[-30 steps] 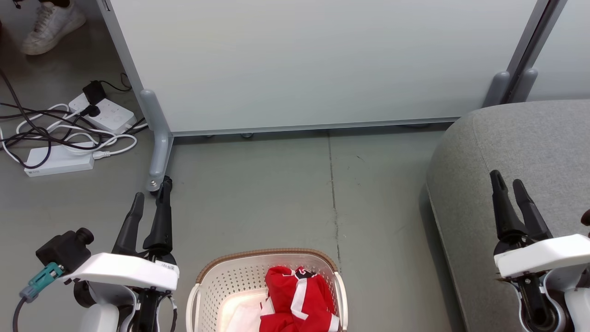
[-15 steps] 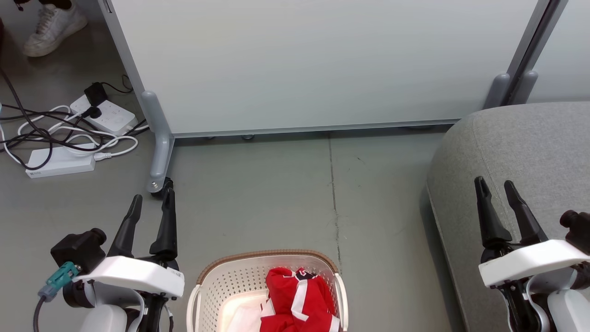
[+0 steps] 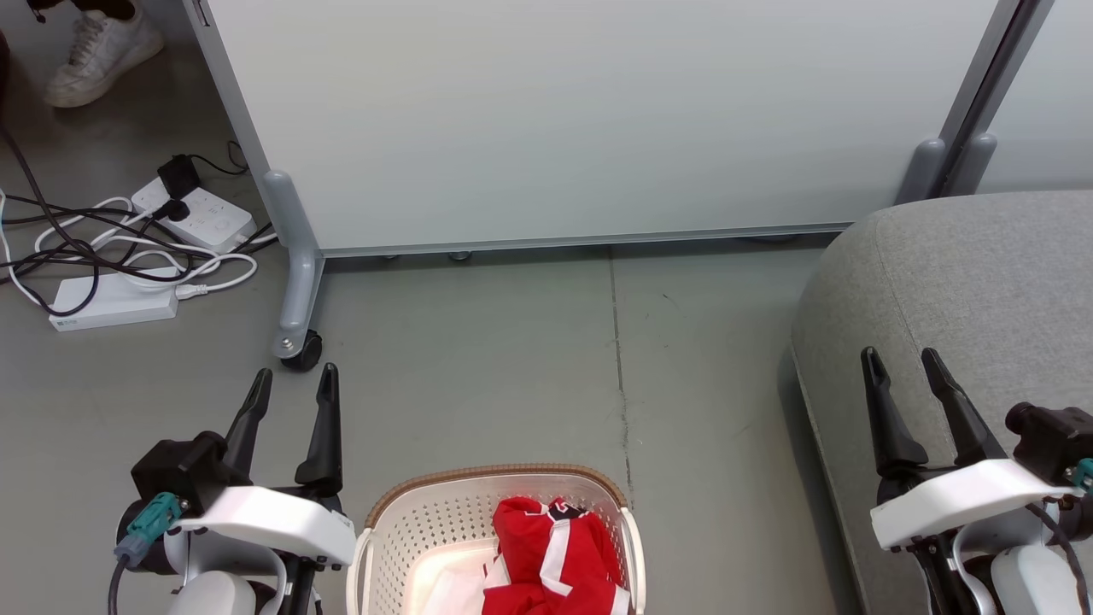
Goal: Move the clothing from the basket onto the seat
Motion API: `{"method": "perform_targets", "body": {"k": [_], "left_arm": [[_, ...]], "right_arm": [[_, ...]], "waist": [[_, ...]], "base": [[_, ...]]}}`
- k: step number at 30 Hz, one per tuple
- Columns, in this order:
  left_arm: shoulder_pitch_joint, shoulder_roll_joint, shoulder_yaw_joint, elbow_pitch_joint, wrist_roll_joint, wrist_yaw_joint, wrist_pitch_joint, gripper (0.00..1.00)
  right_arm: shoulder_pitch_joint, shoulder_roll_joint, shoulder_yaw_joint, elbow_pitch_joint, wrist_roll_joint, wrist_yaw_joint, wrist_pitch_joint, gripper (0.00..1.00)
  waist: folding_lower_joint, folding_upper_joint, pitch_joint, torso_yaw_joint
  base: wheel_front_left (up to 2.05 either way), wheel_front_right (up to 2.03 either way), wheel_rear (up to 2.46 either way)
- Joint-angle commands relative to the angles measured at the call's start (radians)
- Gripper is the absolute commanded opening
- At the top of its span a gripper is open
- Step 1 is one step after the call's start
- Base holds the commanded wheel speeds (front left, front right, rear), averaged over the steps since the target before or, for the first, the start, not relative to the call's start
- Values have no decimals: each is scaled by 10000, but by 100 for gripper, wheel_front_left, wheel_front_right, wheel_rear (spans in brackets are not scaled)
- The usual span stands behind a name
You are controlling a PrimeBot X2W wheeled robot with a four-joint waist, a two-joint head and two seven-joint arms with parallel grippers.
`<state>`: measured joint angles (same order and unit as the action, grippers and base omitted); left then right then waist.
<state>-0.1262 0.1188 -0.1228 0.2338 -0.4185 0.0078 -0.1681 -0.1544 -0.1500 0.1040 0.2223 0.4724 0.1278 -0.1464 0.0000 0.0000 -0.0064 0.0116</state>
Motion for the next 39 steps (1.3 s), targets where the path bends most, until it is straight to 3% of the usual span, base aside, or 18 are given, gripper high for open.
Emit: {"method": "perform_targets", "body": {"k": [1, 27, 39], "left_arm": [[-6, 93, -28, -49, 238, 57, -83, 100], [207, -110, -201, 572, 1658, 481, -206, 100], [315, -180, -213, 617, 2002, 645, -174, 100]], "right_arm": [[-157, -94, 22, 3, -239, 38, -128, 100], [-227, 80, 153, 1000, -1935, 45, -720, 100], [-132, 209, 173, 1134, -2176, 37, -871, 100]], "waist": [[0, 0, -2, 0], [0, 0, -39, 71], [0, 0, -56, 85]], "base": [[0, 0, 0], [0, 0, 0], [0, 0, 0]]}}
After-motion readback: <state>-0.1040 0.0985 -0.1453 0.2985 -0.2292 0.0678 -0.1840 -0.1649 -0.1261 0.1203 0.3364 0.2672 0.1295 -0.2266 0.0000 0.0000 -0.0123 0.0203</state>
